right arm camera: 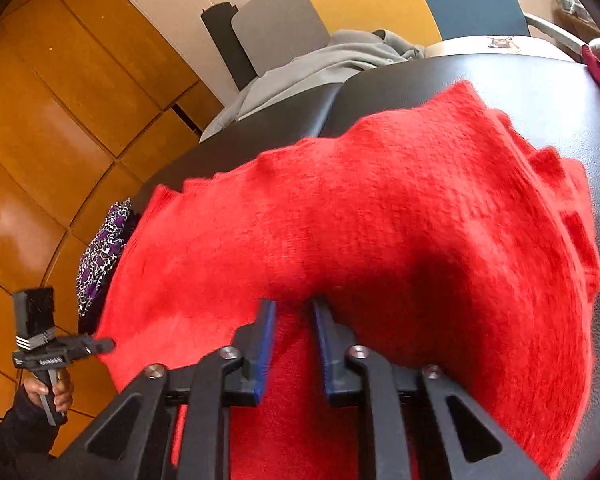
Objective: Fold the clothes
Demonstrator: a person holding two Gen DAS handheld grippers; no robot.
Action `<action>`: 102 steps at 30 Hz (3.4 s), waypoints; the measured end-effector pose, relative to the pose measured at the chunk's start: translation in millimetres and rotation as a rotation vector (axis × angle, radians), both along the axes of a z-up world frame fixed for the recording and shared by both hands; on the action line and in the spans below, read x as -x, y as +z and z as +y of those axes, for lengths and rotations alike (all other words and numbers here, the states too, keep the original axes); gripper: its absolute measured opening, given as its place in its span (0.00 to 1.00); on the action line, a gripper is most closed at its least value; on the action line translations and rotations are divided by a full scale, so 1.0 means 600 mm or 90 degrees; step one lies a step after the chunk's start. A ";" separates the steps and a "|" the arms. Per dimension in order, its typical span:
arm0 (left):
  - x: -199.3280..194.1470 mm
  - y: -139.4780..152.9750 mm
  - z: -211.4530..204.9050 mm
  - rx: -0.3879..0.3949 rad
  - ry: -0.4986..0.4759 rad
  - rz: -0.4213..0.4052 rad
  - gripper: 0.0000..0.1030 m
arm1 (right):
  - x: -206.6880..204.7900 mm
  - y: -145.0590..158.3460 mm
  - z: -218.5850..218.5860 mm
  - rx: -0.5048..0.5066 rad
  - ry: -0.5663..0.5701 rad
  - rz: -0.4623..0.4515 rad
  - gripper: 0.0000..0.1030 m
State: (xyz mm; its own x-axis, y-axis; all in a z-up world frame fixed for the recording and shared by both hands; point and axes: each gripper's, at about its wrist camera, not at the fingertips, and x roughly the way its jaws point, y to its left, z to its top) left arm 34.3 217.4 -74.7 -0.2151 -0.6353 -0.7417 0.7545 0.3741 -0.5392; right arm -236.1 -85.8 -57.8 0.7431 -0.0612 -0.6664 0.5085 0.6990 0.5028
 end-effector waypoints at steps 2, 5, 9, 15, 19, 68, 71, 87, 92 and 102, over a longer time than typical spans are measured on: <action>-0.002 0.008 0.005 0.007 0.017 0.019 0.08 | 0.009 -0.005 -0.004 -0.018 -0.006 -0.018 0.11; -0.012 0.038 0.001 0.023 0.045 0.010 0.18 | 0.008 -0.005 -0.008 -0.034 -0.010 -0.024 0.11; -0.049 0.097 -0.021 0.054 0.093 -0.059 0.78 | -0.001 0.006 -0.011 -0.050 -0.009 -0.009 0.18; -0.073 0.107 -0.133 -0.004 0.057 -0.121 0.89 | -0.018 0.043 -0.001 0.011 0.019 0.030 0.24; -0.095 0.064 -0.172 -0.054 0.030 -0.093 0.89 | -0.014 0.056 -0.011 0.040 0.018 0.036 0.24; 0.144 0.228 -0.400 0.022 -0.054 0.154 0.24 | -0.014 0.044 -0.076 0.174 0.173 0.173 0.23; 0.187 0.200 -0.443 -0.013 -0.054 0.152 0.24 | -0.002 0.041 -0.078 0.157 0.163 0.140 0.23; 0.257 0.138 -0.514 -0.087 -0.056 0.178 0.65 | 0.038 0.041 -0.074 0.147 0.140 0.053 0.24; 0.274 0.211 -0.486 -0.048 -0.118 0.167 0.70 | 0.094 0.073 -0.064 0.166 0.128 0.065 0.24; 0.179 0.278 -0.331 0.053 -0.067 0.068 0.73 | 0.174 0.173 0.042 0.157 0.182 0.015 0.28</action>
